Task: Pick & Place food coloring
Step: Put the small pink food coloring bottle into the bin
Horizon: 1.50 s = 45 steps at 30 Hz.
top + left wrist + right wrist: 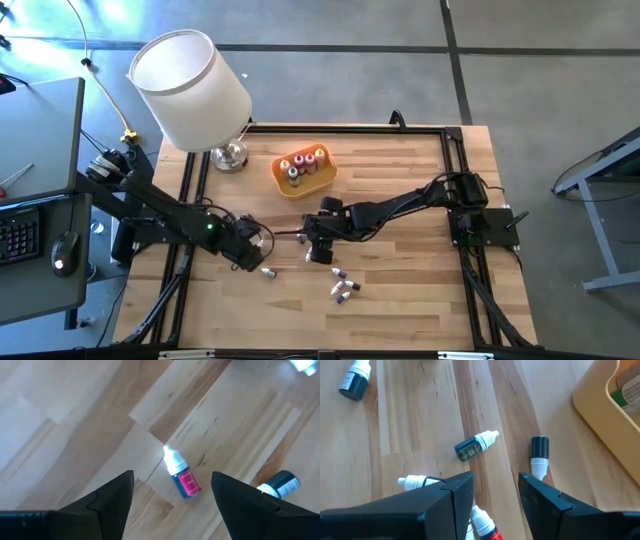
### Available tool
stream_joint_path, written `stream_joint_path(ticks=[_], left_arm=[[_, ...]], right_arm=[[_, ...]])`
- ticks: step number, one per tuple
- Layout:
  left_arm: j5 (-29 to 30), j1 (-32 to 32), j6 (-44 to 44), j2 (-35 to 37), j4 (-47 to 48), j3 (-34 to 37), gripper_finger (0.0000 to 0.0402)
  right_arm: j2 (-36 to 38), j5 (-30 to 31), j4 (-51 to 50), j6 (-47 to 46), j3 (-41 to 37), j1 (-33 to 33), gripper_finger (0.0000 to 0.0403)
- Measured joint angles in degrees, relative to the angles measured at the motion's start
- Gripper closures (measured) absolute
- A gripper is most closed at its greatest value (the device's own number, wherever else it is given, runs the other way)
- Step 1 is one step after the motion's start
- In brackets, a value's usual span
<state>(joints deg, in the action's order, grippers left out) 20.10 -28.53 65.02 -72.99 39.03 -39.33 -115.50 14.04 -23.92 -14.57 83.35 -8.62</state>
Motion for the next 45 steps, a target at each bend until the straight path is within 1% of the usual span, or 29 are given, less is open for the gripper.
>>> stream_joint_path(ticks=[7, 10, 14, 21, 27, 29, 31, 34, 38, 42, 45], left_arm=[[-1.35, 0.02, 0.30, -6.01, -3.52, -0.02, 0.0138], [-1.31, 0.01, 3.30, -7.74, -3.47, -0.02, 0.0138], [0.20, 0.02, 5.90, -9.77, -3.76, -0.02, 0.0138], [2.21, 0.01, 5.84, -12.48, -5.41, -0.05, 0.0138], [3.71, -0.07, 5.78, -13.71, -6.05, -0.17, 0.0141], [3.66, -0.07, 5.78, -13.73, -6.30, -0.15, 0.0154], [3.46, -0.07, 5.78, -13.75, -6.63, -0.15, 0.0175], [3.30, -0.07, 5.78, -13.80, -7.01, -0.17, 0.0218], [3.65, -0.03, 5.78, -13.85, -7.30, -0.15, 0.0282], [5.06, 0.00, 4.19, -13.89, -7.97, -0.12, 0.0335], [7.83, 0.30, 1.99, -14.17, -6.93, -1.25, 0.0356]], right_arm=[[0.00, 1.01, 0.20, 0.02, 0.00, 0.00, 0.0254], [0.02, 0.92, 0.73, 0.02, 0.00, 0.00, 0.0253], [0.00, 0.93, 0.87, 0.08, 0.00, 0.00, 0.0254], [0.00, 1.01, 0.80, 0.77, 0.00, 0.00, 0.0253], [0.02, 0.71, 0.17, 3.68, 0.00, 0.00, 0.0252], [0.02, 0.94, 0.20, 4.84, 0.00, 0.00, 0.0252], [0.04, 1.06, 0.20, 6.57, 0.00, 0.00, 0.0255], [0.04, 1.51, -0.02, 9.57, 0.00, 0.00, 0.0260], [0.13, 1.98, -2.18, 10.12, 0.06, 0.00, 0.0265], [1.60, 2.54, -13.13, 7.83, 2.49, 0.00, 0.0270], [4.22, 5.08, -23.31, 1.71, 4.63, 0.00, 0.0278]])
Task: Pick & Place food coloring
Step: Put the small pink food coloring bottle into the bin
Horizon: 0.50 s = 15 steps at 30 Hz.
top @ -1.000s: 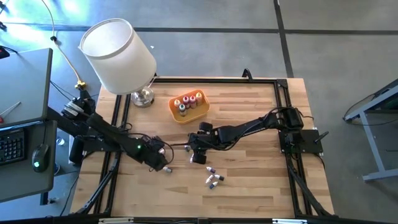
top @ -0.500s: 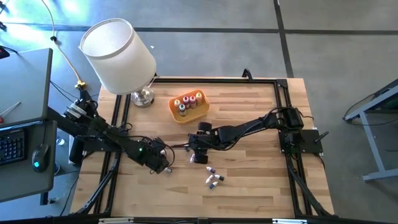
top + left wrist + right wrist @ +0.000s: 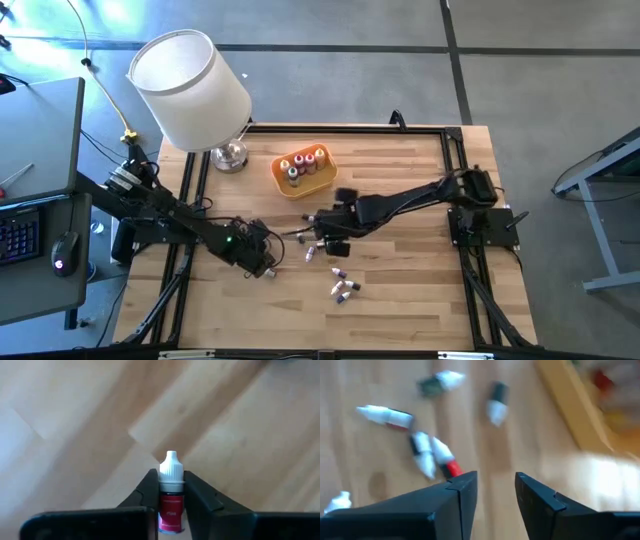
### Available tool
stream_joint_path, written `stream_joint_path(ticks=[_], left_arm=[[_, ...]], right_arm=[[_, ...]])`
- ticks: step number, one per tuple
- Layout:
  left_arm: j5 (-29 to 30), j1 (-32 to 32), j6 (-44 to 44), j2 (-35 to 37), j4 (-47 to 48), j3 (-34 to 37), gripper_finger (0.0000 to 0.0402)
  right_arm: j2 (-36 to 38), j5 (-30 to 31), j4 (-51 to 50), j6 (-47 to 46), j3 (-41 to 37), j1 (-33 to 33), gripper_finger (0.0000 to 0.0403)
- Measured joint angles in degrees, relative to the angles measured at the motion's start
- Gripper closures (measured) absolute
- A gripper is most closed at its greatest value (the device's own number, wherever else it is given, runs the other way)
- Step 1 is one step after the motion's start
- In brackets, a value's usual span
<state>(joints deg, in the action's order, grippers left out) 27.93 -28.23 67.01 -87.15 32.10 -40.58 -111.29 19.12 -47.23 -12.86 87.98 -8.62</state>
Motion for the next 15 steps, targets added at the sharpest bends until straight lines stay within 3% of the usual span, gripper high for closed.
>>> stream_joint_path(ticks=[4, 8, 15], left_arm=[[4.19, 3.18, -7.56, 0.09, -0.47, -4.38, 0.0348], [6.62, 9.69, -21.01, 0.11, -1.05, -10.57, 0.0324], [6.98, 23.32, -40.86, 0.20, -2.57, -18.94, 0.0325]], right_arm=[[4.73, 10.19, -7.69, -7.17, -0.79, -0.10, 0.0290], [9.70, 21.01, -10.00, -12.75, -5.60, -0.66, 0.0297], [18.37, 22.54, -8.67, -18.25, -17.41, -0.65, 0.0299]])
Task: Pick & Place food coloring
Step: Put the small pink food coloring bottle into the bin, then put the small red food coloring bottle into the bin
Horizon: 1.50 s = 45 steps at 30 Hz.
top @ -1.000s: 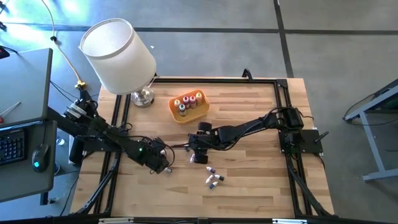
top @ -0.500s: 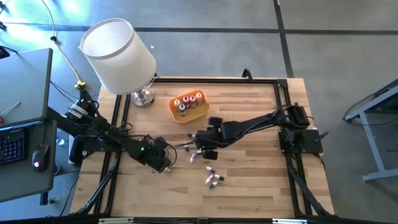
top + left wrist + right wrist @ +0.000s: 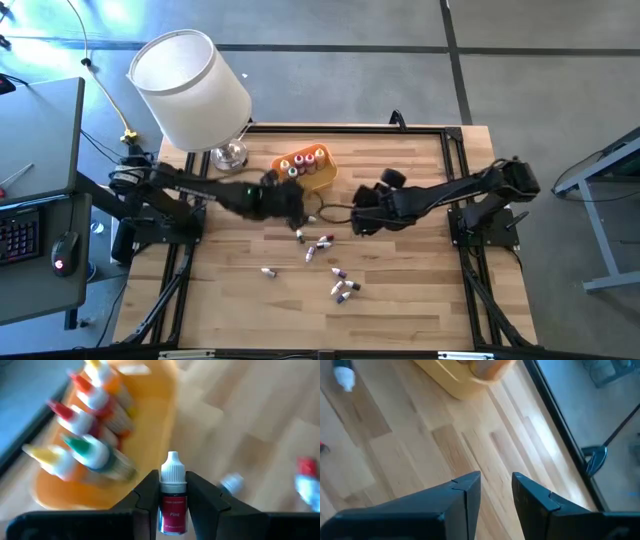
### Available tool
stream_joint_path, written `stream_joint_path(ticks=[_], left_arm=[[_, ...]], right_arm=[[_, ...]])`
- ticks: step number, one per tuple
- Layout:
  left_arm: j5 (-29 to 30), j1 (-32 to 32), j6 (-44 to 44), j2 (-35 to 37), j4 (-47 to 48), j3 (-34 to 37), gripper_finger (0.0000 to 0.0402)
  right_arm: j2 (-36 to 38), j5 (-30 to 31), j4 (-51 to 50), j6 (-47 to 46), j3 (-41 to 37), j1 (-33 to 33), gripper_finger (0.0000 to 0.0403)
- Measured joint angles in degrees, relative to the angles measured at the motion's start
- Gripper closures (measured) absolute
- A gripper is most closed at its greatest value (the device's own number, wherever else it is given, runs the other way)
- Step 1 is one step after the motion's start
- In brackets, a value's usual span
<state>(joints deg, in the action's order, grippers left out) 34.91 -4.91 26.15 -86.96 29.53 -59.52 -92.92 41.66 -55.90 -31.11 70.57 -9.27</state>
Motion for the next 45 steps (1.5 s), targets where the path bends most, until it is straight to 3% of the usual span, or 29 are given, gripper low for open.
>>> stream_joint_path(ticks=[6, 12, 19, 25, 31, 35, 41, 45], left_arm=[[-5.13, 8.92, -2.90, 0.02, 1.30, -1.45, 0.0321], [-9.19, 13.31, -3.01, -1.35, 2.68, -1.32, 0.0308], [-9.57, 13.93, -5.42, -5.53, 1.44, -1.45, 0.0275], [-10.06, 13.91, -6.39, -6.64, 1.63, -1.83, 0.0247], [-15.82, 12.76, -5.95, -5.79, 5.38, -7.19, 0.0246], [-17.84, 9.21, -6.39, -5.76, 10.21, -11.89, 0.0246], [-17.45, 1.73, -6.10, -5.30, 16.55, -13.97, 0.0246], [-12.22, -3.98, -2.65, -3.76, 24.52, -14.89, 0.0246]], right_arm=[[6.89, -0.23, 2.16, -4.65, -7.14, 1.06, 0.0300], [11.30, -0.24, 8.41, -5.98, -11.04, 1.04, 0.0300], [12.03, -0.38, 22.01, -3.94, -14.57, 1.04, 0.0300], [11.97, -5.07, 32.24, 1.89, -18.66, 1.04, 0.0299], [11.93, -4.98, 47.30, 5.26, -25.73, 1.28, 0.0299], [11.93, -11.44, 60.79, 13.74, -30.87, 3.09, 0.0300], [11.91, -25.98, 77.67, 24.09, -37.29, 4.30, 0.0299], [11.66, -30.44, 87.10, 28.89, -40.96, 3.24, 0.0299]])
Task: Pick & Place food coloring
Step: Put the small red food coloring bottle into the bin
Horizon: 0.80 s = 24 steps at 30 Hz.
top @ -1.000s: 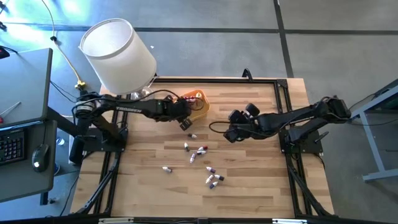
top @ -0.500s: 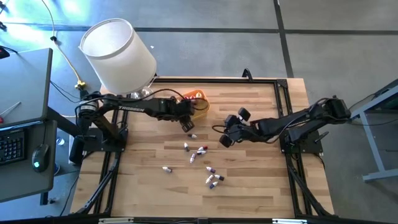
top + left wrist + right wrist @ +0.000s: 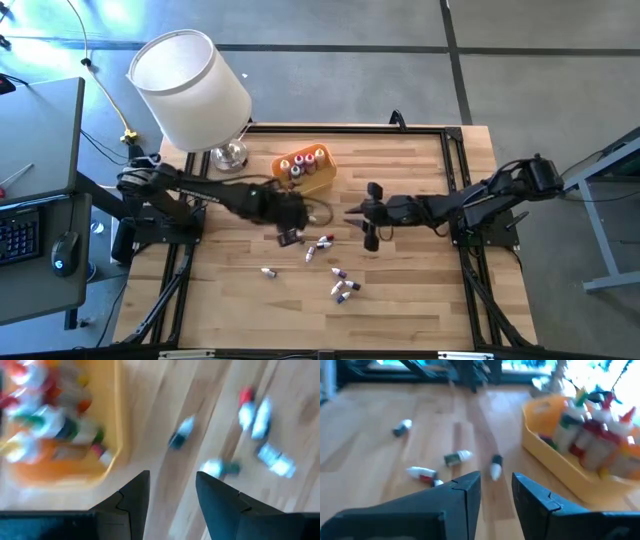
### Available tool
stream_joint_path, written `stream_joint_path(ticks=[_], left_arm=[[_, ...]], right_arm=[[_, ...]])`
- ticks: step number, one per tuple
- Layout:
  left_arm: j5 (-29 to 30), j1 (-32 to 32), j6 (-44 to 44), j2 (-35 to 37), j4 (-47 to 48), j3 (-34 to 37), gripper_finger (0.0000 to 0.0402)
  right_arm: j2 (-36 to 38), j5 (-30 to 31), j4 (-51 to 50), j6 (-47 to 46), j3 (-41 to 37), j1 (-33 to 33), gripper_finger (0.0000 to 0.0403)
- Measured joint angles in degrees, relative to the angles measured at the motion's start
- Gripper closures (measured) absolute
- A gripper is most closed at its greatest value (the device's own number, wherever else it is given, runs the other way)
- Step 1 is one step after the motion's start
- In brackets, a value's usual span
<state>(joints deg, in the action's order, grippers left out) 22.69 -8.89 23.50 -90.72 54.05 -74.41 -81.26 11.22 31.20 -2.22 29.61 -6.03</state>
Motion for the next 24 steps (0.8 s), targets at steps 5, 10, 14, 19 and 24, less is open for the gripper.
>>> stream_joint_path(ticks=[5, 10, 14, 19, 24], left_arm=[[9.80, -6.23, 9.32, 4.22, 13.38, -2.13, 0.0246], [17.05, -12.35, 20.15, 10.08, 21.96, -2.43, 0.0246], [22.57, -18.32, 25.73, 14.73, 25.69, 0.14, 0.0246], [29.34, -26.03, 33.37, 20.83, 20.68, 10.10, 0.0246], [30.67, -32.49, 35.21, 25.32, 7.07, 22.18, 0.0246]], right_arm=[[-4.59, -1.37, 14.55, 8.65, -0.97, -2.00, 0.0299], [-9.92, -1.06, 22.24, 13.33, 1.70, -3.65, 0.0300], [-13.87, -2.35, 20.17, 12.90, 4.52, -4.59, 0.0299], [-17.86, -2.60, 14.43, 9.88, 9.37, -4.53, 0.0298], [-20.79, -3.10, 7.47, 3.69, 13.77, -3.68, 0.0279]])
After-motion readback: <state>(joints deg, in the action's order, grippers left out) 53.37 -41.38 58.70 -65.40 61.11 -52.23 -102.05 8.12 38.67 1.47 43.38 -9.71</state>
